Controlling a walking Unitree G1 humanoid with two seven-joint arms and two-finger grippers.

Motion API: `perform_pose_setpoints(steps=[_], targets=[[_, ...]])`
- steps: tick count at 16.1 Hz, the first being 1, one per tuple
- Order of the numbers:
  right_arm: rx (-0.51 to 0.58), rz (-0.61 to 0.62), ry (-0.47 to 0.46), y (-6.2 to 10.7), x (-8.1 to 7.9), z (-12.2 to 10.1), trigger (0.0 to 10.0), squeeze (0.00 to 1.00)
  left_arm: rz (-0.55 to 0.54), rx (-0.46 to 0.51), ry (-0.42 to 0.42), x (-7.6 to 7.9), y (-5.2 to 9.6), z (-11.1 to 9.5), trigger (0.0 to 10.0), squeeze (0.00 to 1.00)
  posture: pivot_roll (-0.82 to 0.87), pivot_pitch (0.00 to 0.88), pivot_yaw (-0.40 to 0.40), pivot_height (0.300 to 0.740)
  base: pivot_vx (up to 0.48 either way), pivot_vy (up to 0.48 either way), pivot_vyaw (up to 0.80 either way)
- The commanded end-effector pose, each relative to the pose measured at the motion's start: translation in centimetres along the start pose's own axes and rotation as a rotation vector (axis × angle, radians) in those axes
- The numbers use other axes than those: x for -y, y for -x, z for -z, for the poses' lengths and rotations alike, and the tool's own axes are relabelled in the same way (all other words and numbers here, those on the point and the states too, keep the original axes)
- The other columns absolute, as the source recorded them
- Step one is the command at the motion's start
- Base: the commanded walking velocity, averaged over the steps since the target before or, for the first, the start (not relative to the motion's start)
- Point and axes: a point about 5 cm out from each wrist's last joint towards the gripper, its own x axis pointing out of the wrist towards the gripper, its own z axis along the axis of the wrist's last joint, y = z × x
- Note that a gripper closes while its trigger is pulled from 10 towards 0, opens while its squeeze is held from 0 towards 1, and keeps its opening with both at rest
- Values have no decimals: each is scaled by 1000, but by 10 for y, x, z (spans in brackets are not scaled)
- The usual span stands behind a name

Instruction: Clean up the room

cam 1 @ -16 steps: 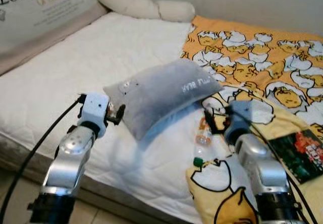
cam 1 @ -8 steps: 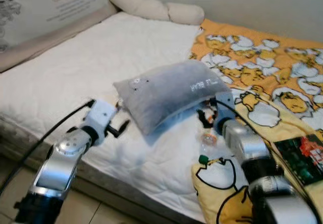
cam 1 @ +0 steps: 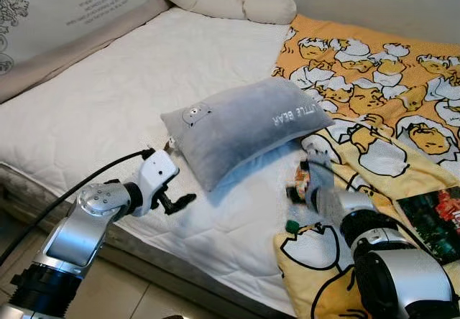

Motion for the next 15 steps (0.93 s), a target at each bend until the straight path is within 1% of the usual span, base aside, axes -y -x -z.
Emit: perform_pose_setpoints(steps=[1,3,4,5,6,9,10,12,13,15], targets=[[-17,17,-29,-1,1,6,10000,0,17,-7,-11,-1,-1,-4,10000,0,35,0,9,740,0,0,0],[-8,4,-58,-3,-3,10,10000,0,23,-9,-9,-2,-1,-5,10000,0,43,0,7,740,0,0,0],[-6,-7,-124,-3,-6,12,1843,0,22,-11,-3,-2,0,-5,10000,0,48,0,8,740,0,0,0],[-4,-12,-141,-4,-7,12,1843,0,22,-12,-2,-3,1,-4,10000,0,48,0,8,740,0,0,0],[-18,-30,-181,-4,-9,16,0,0,24,-16,1,-2,2,-3,10000,0,54,0,14,740,0,0,0],[-38,-49,-224,-6,-11,25,0,0,13,-20,8,-2,2,-2,10000,0,56,0,17,740,0,0,0],[-46,-46,-228,-6,-10,26,0,0,12,-21,10,-2,2,-1,10000,0,55,0,17,740,0,0,0],[-64,-28,-272,-6,-8,31,0,0,10,-22,17,-1,1,0,10000,0,58,0,15,740,0,0,0],[-63,-28,-278,-7,-8,31,0,0,8,-22,20,-1,1,0,10000,0,58,0,15,740,0,0,0],[-28,-61,-270,-6,-11,27,0,0,-4,-18,34,0,0,2,10000,0,50,0,17,740,0,0,0]])
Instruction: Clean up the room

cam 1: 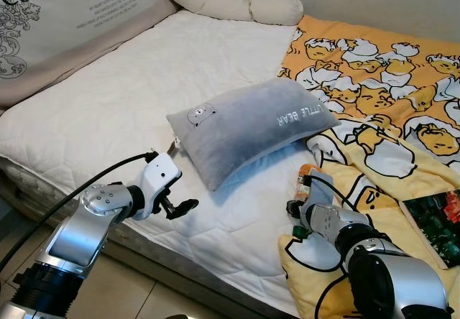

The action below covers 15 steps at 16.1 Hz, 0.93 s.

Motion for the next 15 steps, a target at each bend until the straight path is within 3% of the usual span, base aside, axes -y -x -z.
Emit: perform_pose_setpoints(steps=[1,3,5,6,10,11,12,13,14,15], targets=[[12,-21,-16,0,-1,1,0,0,-16,3,13,-1,1,1,10000,0,47,0,17,740,0,0,0],[50,-32,-1,0,1,-3,0,0,-22,7,27,2,1,3,10000,0,46,0,6,740,0,0,0],[187,-50,-62,3,3,-19,0,0,-40,24,56,7,4,4,10000,0,44,0,-5,740,0,0,0],[384,-137,-110,15,3,-39,0,0,-92,88,110,10,9,-1,10000,0,23,0,12,740,0,0,0],[678,-174,-94,59,9,-51,0,0,-206,226,216,18,14,-10,10000,0,7,0,29,740,0,0,0],[784,-137,-16,75,9,-52,10000,0,-240,254,224,22,15,-13,10000,0,8,0,19,740,0,0,0],[834,-135,-13,86,8,-50,10000,0,-258,259,222,26,15,-15,10000,0,12,0,9,740,0,0,0],[848,-168,64,93,1,-44,10000,0,-296,272,223,28,13,-17,10000,0,13,0,5,740,0,0,0],[831,-229,145,99,-8,-33,10000,0,-335,290,240,29,12,-19,10000,0,9,0,-3,740,0,0,800],[796,-267,139,103,-14,-22,10000,0,-380,282,254,28,9,-19,10000,0,5,0,-2,740,0,0,800]])
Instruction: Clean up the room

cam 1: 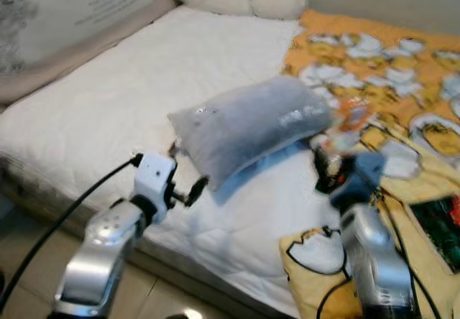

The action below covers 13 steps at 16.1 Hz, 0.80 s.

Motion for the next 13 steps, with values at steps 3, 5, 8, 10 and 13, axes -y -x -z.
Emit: perform_pose_setpoints(steps=[3,5,8,10,13], targets=[[-15,-38,-11,6,-10,0,10000,0,-130,-35,-43,-12,-1,5,10000,0,11,0,7,740,0,0,800],[-20,-44,-9,7,-11,1,10000,0,-173,-38,-46,-17,0,3,10000,0,27,0,-1,740,0,0,800],[-53,-71,-11,6,-17,3,10000,0,-256,-57,-49,-24,-2,9,10000,0,21,0,9,740,0,0,800],[-80,-94,-15,3,-20,6,10000,0,-240,-34,-39,-22,-5,5,10000,0,13,0,8,740,0,0,800],[-103,-92,-39,-2,-19,5,10000,0,-270,-47,-1,-28,-3,8,10000,0,18,0,1,740,0,0,800]])
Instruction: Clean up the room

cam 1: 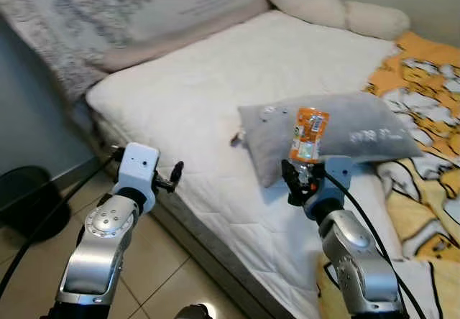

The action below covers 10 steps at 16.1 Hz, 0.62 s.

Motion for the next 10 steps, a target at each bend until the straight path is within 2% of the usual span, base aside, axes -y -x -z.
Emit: perform_pose_setpoints(steps=[1,4,6,10], targets=[[-13,8,-23,-2,3,1,10000,0,3,-12,14,-1,1,3,10000,0,36,0,-9,740,0,0,800],[-25,5,-40,-6,-1,3,10000,0,-11,-17,55,-4,-4,0,10000,0,13,0,16,740,0,0,800],[-21,15,-47,-8,0,1,10000,0,-17,-4,-5,-6,-5,-1,10000,0,4,0,22,740,0,0,800],[-31,20,-42,-9,6,0,10000,0,-37,14,-4,-10,-7,-2,10000,0,0,0,11,740,0,0,800]])
